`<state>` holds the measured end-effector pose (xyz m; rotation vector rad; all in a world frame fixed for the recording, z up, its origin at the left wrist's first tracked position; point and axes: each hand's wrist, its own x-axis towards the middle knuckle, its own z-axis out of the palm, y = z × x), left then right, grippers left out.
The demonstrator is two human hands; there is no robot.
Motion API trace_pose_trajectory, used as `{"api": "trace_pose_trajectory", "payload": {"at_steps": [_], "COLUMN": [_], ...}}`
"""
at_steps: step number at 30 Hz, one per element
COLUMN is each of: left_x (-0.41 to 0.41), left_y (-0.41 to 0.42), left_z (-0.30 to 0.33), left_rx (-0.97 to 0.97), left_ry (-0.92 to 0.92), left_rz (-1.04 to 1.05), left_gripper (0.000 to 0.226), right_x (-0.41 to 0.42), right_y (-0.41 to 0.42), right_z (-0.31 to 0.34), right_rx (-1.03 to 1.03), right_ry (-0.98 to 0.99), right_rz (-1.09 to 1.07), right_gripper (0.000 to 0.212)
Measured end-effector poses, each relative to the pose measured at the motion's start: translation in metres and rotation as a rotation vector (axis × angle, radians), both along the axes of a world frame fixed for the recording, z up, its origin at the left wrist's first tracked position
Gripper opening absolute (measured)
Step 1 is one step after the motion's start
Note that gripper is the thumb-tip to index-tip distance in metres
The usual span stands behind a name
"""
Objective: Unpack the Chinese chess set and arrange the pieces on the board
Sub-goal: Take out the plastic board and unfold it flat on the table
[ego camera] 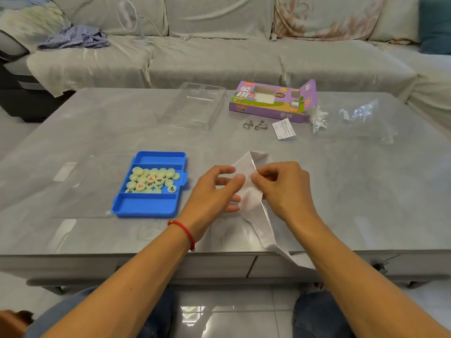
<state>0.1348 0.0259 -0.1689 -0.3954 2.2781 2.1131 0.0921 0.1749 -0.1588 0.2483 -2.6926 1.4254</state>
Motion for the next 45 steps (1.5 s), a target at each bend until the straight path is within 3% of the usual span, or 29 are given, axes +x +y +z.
{"api": "trace_pose_trajectory", "payload": {"at_steps": [8, 16, 23, 25, 26, 28, 29, 31, 34, 38, 42, 45], "left_x": [-0.002, -0.003, -0.007, -0.009, -0.009, -0.003, 0.001, 0.010, 0.015, 0.007, 0.006, 0.005], "left_y": [0.009, -0.002, -0.022, -0.026, -0.028, -0.026, -0.020, -0.004, 0.017, 0.025, 0.022, 0.008], "left_z": [-0.002, 0.006, 0.003, -0.003, -0.003, 0.002, 0.006, 0.007, -0.004, -0.007, -0.003, 0.007], "left_rx": [0.100, 0.319, 0.218, 0.015, -0.212, -0.705, -0.805, -0.661, -0.259, -0.064, 0.023, 0.198], "left_ry": [-0.075, -0.140, -0.158, -0.125, -0.073, 0.194, 0.321, 0.302, 0.015, -0.004, -0.043, -0.045], "left_rz": [0.077, 0.172, 0.282, 0.330, 0.353, 0.376, 0.334, 0.150, -0.019, 0.074, 0.122, 0.184], "left_gripper": [0.038, 0.020, 0.013, 0.013, 0.024, 0.035, 0.032, 0.030, 0.048, 0.035, 0.020, 0.015], "right_x": [0.003, 0.003, -0.012, -0.012, -0.012, -0.011, -0.011, -0.007, 0.005, 0.013, 0.013, 0.004], "right_y": [-0.005, 0.004, 0.029, 0.030, 0.030, 0.028, 0.026, 0.019, 0.008, 0.002, 0.003, 0.012], "right_z": [0.000, 0.011, 0.013, 0.012, 0.010, 0.006, 0.004, 0.000, -0.003, -0.005, -0.002, 0.001], "right_rx": [-0.126, -0.536, -0.706, -0.747, -0.720, -0.642, -0.610, -0.573, -0.583, -0.603, -0.585, -0.558], "right_ry": [-0.164, -0.545, -0.656, -0.682, -0.655, -0.547, -0.496, -0.444, -0.504, -0.589, -0.500, -0.428], "right_rz": [0.064, 0.120, 0.013, 0.011, -0.006, -0.063, -0.079, -0.048, 0.034, 0.057, 0.032, -0.036], "right_gripper": [0.017, 0.018, 0.023, 0.024, 0.024, 0.020, 0.018, 0.018, 0.022, 0.023, 0.021, 0.017]}}
